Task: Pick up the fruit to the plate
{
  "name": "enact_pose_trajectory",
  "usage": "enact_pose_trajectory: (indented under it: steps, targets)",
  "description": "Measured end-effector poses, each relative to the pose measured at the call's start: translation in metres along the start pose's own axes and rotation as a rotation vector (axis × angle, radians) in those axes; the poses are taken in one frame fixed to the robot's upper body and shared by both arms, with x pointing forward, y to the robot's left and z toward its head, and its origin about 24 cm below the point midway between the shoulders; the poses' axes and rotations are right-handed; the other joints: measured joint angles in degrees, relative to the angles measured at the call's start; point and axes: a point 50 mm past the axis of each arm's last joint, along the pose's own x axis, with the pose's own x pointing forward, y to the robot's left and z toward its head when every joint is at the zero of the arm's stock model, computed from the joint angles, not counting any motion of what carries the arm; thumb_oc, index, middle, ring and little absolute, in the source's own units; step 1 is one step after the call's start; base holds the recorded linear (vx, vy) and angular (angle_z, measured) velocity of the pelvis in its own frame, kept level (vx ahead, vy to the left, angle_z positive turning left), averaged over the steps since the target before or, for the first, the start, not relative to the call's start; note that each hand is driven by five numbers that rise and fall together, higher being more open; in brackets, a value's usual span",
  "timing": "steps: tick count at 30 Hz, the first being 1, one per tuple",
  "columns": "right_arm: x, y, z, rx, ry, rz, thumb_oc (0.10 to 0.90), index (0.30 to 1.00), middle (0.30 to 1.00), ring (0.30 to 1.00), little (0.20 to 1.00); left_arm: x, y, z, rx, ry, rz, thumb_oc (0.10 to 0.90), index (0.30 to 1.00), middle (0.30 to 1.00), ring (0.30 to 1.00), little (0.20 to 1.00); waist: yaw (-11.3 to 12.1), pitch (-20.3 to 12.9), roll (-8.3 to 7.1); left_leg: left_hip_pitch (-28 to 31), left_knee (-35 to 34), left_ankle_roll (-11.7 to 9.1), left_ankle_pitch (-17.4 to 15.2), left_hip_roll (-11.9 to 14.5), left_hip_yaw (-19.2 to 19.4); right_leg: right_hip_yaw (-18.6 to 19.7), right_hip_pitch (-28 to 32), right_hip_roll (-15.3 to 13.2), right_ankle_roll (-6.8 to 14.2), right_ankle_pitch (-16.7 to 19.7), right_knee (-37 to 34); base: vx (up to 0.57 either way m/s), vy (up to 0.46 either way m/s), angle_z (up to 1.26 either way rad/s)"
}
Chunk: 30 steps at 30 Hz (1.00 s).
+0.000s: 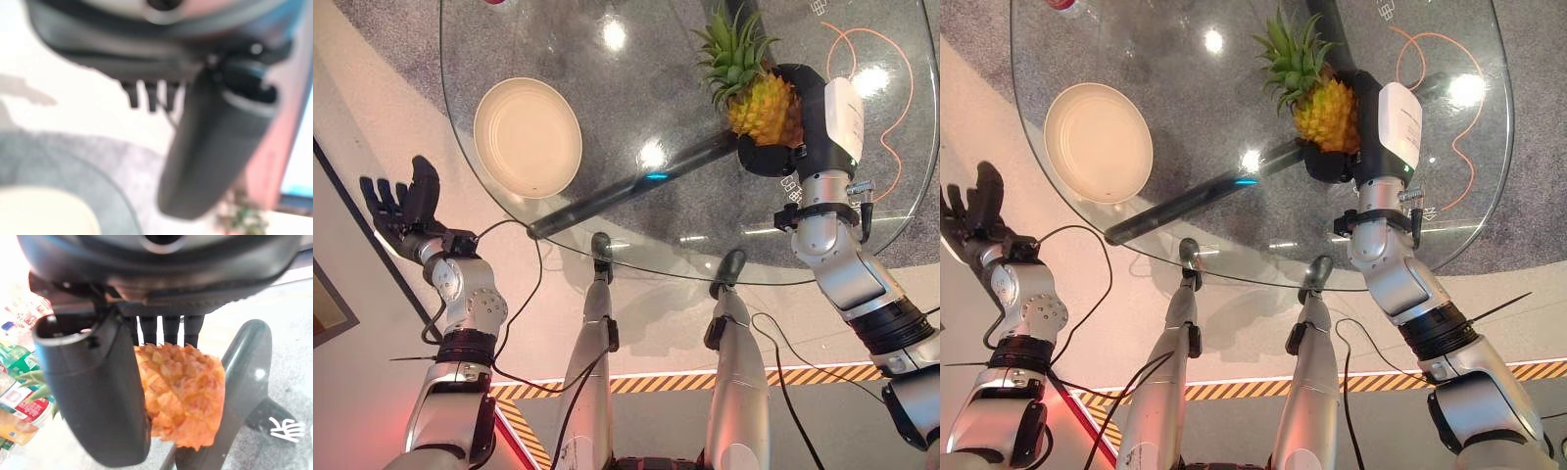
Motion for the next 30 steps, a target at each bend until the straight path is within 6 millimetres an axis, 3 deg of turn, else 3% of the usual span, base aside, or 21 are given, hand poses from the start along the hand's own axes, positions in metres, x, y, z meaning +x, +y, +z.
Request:
enact_pose_trajectory:
  steps: [6,15,30]
  targets:
    - [-0.007,0.003,0.001,0.029,-0.007,0.011,0.1,0.3,0.3,0.3,0.2,-0.015,-0.023,0.005,-0.07,-0.042,-0.131,0.8,0.9,0.9,0.9,0.9,0.24,0.01,0.0,-0.03,0.0,0.0,0.0,0.04,0.01,-0.02,-0.03,0.02,0.0,0.0,-0.01,0.0,0.0,0.0]
    - [-0.012,0.005,0.007,0.068,-0.034,0.038,0.1,0.3,0.3,0.3,0.2,-0.038,-0.057,0.017,0.031,-0.156,-0.402,0.8,0.9,0.9,0.9,0.9,0.48,0.01,0.01,-0.04,0.0,-0.02,-0.01,0.11,-0.03,-0.02,-0.08,0.09,-0.02,0.02,-0.08,0.0,-0.011,0.0]
    - [-0.012,0.006,0.013,0.055,-0.067,0.101,0.1,0.3,0.3,0.3,0.2,-0.06,-0.076,-0.018,0.288,0.033,-0.666,0.8,0.9,0.9,0.9,0.9,1.02,0.02,0.03,-0.06,0.0,-0.02,-0.01,0.02,-0.05,-0.05,-0.06,0.01,-0.01,0.03,-0.09,0.0,0.0,0.0]
